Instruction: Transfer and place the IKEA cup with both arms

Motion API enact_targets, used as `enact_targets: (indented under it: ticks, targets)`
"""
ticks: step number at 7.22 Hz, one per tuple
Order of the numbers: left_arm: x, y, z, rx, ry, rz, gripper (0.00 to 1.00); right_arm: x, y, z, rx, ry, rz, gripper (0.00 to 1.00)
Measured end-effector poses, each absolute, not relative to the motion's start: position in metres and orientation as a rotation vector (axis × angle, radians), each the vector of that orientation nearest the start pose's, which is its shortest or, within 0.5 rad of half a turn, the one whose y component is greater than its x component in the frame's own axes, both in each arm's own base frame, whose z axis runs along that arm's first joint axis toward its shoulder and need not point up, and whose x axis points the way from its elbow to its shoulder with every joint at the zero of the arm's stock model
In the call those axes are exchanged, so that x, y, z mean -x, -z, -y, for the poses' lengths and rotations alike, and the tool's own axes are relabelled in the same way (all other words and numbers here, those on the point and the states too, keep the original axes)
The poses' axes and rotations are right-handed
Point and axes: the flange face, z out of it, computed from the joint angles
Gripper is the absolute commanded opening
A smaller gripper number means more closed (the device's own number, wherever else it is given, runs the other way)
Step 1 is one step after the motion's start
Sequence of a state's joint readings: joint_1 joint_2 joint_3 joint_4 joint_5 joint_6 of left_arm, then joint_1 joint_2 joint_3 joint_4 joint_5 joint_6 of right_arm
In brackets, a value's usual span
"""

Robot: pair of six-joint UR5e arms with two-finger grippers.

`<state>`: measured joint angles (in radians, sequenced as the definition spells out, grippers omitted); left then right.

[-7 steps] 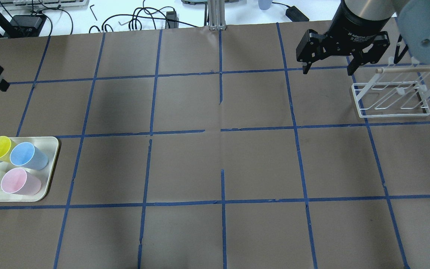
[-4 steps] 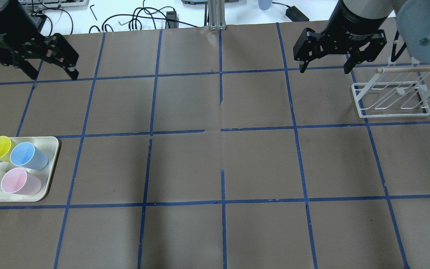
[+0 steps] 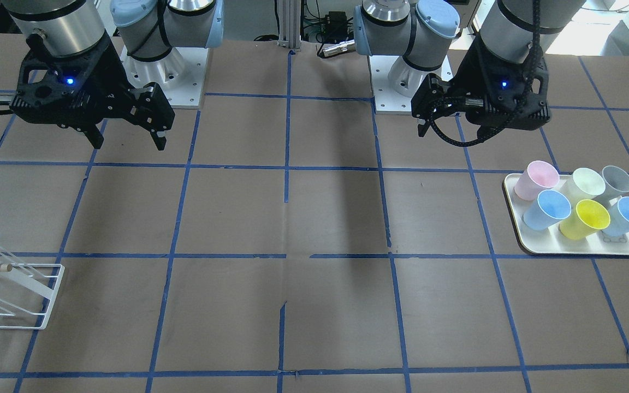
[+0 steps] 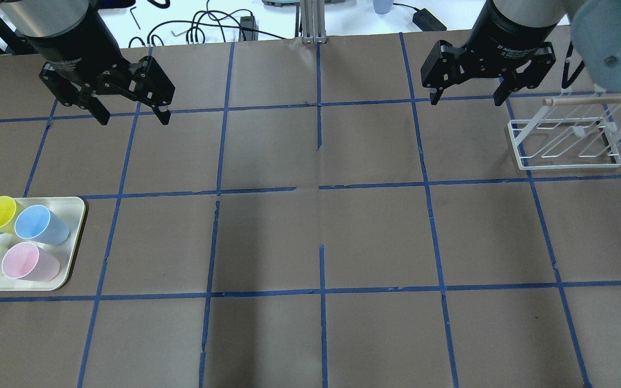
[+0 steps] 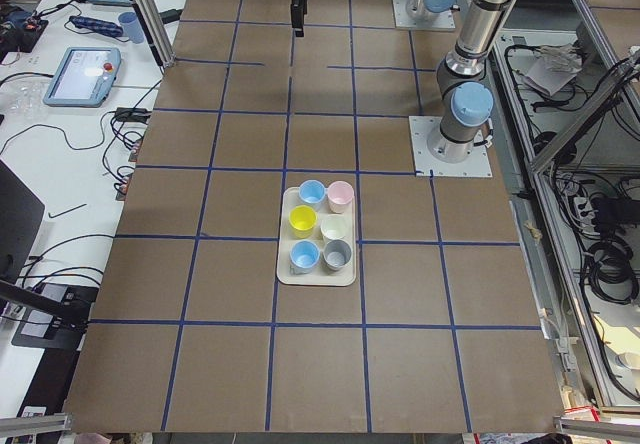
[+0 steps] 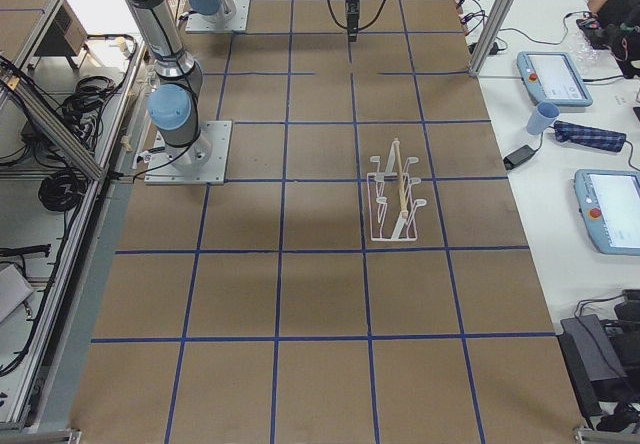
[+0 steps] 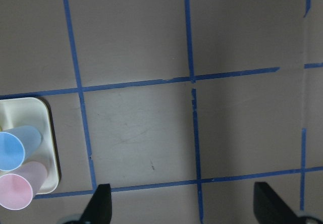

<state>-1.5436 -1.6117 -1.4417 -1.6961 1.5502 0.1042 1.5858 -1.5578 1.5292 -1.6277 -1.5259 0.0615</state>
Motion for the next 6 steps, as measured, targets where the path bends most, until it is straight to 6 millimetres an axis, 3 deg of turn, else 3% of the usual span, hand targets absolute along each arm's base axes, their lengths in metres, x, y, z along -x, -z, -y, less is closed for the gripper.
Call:
enact_targets:
  ticks: [2, 6]
  targets:
    - [0.122, -0.5199, 0.5112, -0.118, 0.033, -3.154, 1.0, -0.1453, -0.508, 0.5034, -0.066, 0.13, -3.091, 1.0]
    - [0.1132, -0.5179, 0.5055, -0.091, 0.053, -3.155, 1.0, -0.1457, -0.5068, 0.5041, -0.059, 0.129, -3.089, 1.0]
